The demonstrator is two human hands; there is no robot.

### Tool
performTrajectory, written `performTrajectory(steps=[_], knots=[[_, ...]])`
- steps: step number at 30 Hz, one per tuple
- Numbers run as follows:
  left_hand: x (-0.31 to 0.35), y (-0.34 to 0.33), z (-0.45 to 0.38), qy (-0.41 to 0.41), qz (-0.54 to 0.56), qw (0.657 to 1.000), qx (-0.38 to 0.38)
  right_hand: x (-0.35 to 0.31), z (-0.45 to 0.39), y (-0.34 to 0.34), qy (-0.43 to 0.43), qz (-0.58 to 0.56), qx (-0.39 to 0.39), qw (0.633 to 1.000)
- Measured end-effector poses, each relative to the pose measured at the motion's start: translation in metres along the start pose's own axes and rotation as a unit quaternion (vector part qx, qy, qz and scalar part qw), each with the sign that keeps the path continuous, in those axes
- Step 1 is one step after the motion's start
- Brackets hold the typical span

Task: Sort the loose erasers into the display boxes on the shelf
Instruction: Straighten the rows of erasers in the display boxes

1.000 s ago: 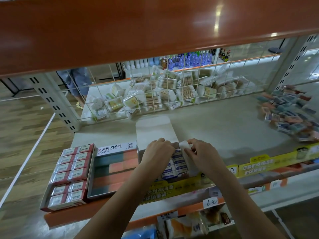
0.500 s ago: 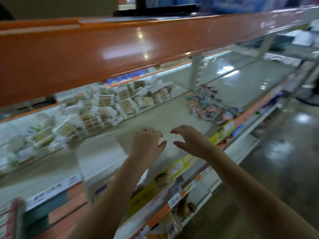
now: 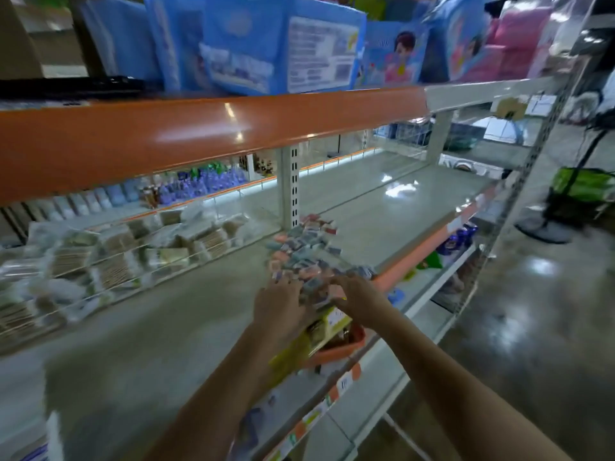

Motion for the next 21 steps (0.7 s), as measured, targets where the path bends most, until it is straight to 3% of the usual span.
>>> performTrajectory(steps=[4, 7, 11, 14, 16, 19, 21], knots=[[0.002, -0.015, -0.027, 0.053, 0.022, 0.998, -0.011, 0.007, -0.02, -0.009, 0.048, 0.046, 0.006, 0.998], [0.004, -0.024, -0.041, 0.075, 0.01, 0.997, -0.002, 0.007, -0.029, -0.009, 0.071, 0.016, -0.013, 0.997], [0.005, -0.031, -0.051, 0.083, 0.0, 0.997, -0.002, 0.017, -0.04, -0.014, 0.137, 0.034, 0.02, 0.99], [0.004, -0.034, -0.051, 0.071, 0.006, 0.997, 0.012, 0.019, -0.045, -0.02, 0.115, -0.006, -0.027, 0.993], [0.003, -0.036, -0.048, 0.064, 0.043, 0.996, 0.032, 0.018, -0.045, -0.014, 0.076, -0.041, -0.021, 0.996], [0.0, -0.032, -0.039, 0.066, 0.172, 0.98, 0.077, 0.023, -0.041, -0.006, 0.091, -0.083, 0.016, 0.992], [0.0, -0.025, -0.033, 0.042, 0.226, 0.97, 0.074, 0.026, -0.037, -0.002, 0.078, -0.187, 0.028, 0.979]])
Point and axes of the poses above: each hand's wrist, its own z-axis away from the middle knuckle, its own y-axis out of the back of the hand, x = y × z, the point moved 1 cm from there along -z, towards the middle knuckle, and after that the axes turned 11 degrees about z, right-handed, at the moved point
